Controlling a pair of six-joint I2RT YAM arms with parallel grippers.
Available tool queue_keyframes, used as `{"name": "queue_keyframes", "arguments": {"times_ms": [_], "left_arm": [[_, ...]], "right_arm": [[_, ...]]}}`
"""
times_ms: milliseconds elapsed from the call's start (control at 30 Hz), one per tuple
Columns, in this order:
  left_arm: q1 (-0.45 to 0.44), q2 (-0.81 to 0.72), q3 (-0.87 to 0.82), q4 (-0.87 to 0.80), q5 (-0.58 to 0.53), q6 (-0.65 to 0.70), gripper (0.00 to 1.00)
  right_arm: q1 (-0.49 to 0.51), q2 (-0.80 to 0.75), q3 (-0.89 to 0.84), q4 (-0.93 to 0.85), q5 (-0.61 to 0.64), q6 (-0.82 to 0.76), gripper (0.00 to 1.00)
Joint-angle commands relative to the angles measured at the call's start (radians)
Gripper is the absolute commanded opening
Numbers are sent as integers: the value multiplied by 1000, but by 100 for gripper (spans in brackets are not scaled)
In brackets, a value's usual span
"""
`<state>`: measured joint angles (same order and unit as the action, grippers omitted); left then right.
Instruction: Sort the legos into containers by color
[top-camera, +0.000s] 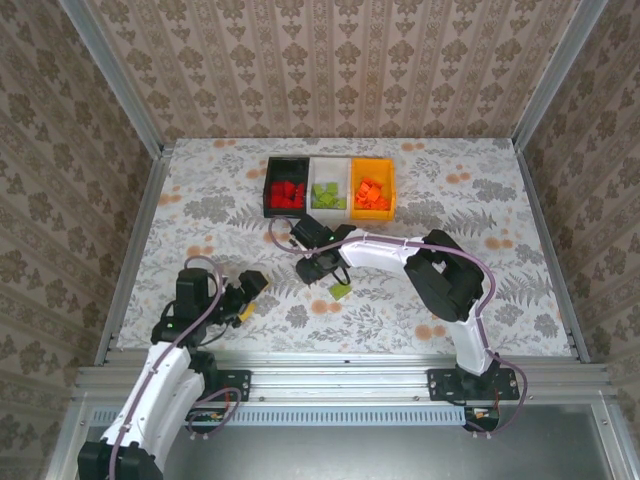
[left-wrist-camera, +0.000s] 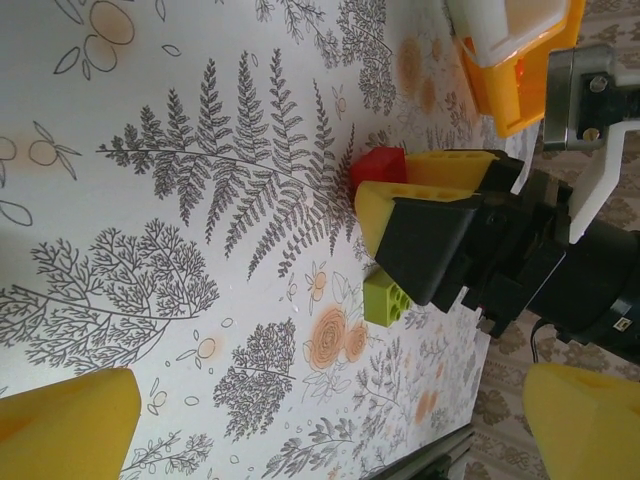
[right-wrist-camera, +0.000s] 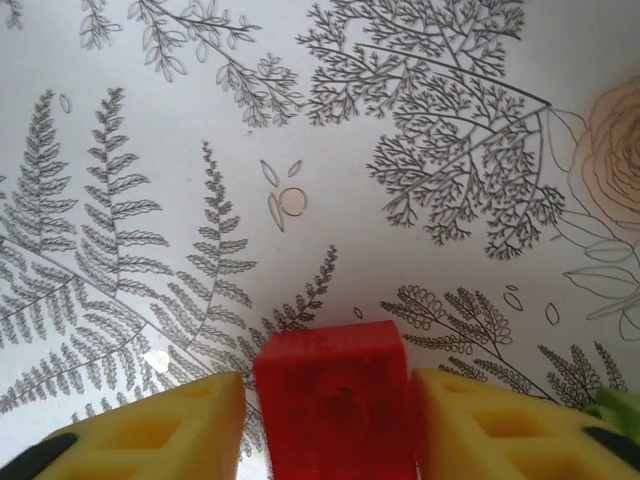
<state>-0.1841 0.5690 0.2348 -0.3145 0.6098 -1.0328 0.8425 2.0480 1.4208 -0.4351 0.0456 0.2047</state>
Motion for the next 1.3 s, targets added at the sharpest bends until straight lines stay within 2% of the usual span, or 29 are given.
{"name": "queue_keyframes", "arguments": {"times_ms": [0, 200, 333, 433, 633, 733, 833, 1000, 1067, 1200, 1267], "left_arm": [[-8, -8, -23, -26, -8, -27, 100], [-8, -15, -8, -37, -10, -17, 100], [11, 9, 21, -32, -13, 11, 100], [61, 75, 51, -2, 18, 38, 100], [197, 299, 140, 74, 164, 128, 100], [234, 409, 172, 218, 287, 101, 100], [235, 455, 202, 330, 294, 71, 100], [236, 475, 261, 382, 263, 82, 100], [235, 486, 277, 381, 263, 82, 100], [233, 490, 270, 382, 270, 79, 100], [230, 481, 260, 383, 269, 74, 100]], "right_arm": [[18, -12, -27, 10, 66, -14, 41], [26, -114, -30, 34, 114, -10, 37], [18, -123, 74, 34, 142, -22, 36], [1, -54, 219, 23, 170, -27, 36], [-55, 149, 493, 4, 156, -51, 37], [-79, 262, 655, -37, 166, -83, 37], [-105, 395, 863, -109, 164, -93, 37], [-126, 587, 1172, -253, 154, -106, 39], [-128, 625, 1235, -279, 153, -113, 44], [-124, 608, 1234, -283, 134, -109, 67], [-109, 557, 1193, -259, 130, -115, 70]]}}
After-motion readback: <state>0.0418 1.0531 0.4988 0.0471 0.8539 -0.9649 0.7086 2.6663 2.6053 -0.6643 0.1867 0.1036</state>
